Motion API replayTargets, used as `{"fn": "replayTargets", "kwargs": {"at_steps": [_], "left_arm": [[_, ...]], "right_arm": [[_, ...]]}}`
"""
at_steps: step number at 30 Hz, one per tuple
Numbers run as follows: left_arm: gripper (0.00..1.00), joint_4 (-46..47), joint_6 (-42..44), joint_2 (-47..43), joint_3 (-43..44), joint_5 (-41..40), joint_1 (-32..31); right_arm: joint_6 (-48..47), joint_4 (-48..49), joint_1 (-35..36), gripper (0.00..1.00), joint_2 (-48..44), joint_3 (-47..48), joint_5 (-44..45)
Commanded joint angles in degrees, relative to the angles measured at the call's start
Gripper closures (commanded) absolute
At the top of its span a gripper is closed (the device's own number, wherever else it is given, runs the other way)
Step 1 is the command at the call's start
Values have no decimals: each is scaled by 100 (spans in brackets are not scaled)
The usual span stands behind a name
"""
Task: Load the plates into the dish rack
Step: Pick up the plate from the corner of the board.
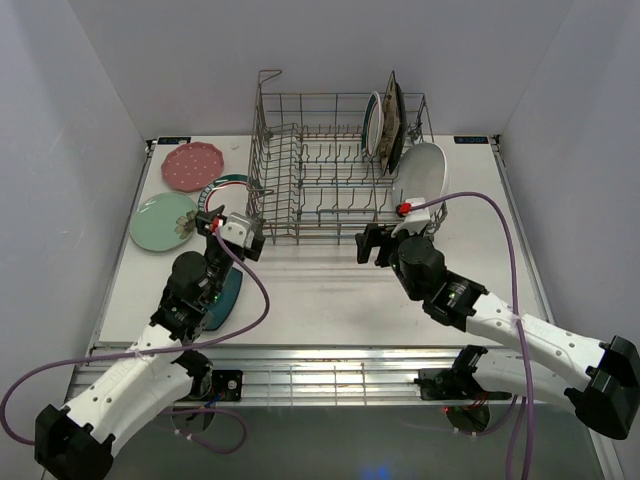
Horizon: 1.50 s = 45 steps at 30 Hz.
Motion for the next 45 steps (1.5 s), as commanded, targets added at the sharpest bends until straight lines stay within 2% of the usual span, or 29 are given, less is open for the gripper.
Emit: {"fn": "replayTargets", "kwargs": {"at_steps": [1,4,5,6,8,9,11,12,15,18,22,27,32,34,38,42,45], "left_arm": [[2,-595,-192,22,142,533,464],[2,-850,-394,215,309,1122,1079],[2,-999,-447,268,405,1637,1281],[2,-1070,-570,381,458,1886,1709],[2,-1289,-676,505,564,2413,2177],[2,-1351,-720,619,669,2946,2658],[2,-1553,-861,725,766,3502,3143],[2,-1615,-887,821,836,4019,3694],[2,-1913,-914,953,925,4837,4539],[2,-2230,-721,1260,1091,5280,5191],[2,-2625,-291,1639,1206,5465,5685],[2,-3003,272,1946,1329,5272,6274],[2,-4039,1124,2333,1679,5762,6801],[2,-4565,1590,2710,1829,5991,6986],[2,-5025,2170,3378,2111,6440,7556],[2,-5473,2732,3862,2234,6520,7663],[2,-5509,2839,3994,2191,6555,7655]], "right_arm": [[154,176,38,10,-187,-141,-202],[163,158,38,10,-196,-167,-325],[163,149,38,10,-187,-167,-343],[172,141,38,10,-187,-167,-378],[180,149,38,10,-213,-202,-465],[189,167,38,10,-214,-229,-474],[198,211,38,10,-266,-299,-536],[198,220,38,10,-275,-317,-571],[216,228,38,10,-345,-378,-641],[207,211,38,10,-415,-413,-712],[181,141,47,10,-521,-422,-835],[172,88,46,10,-644,-501,-817],[181,132,46,10,-741,-589,-896],[181,158,38,10,-750,-607,-958],[181,193,38,10,-706,-598,-1019],[189,246,38,10,-627,-563,-1160],[163,290,38,10,-531,-519,-1309]]}}
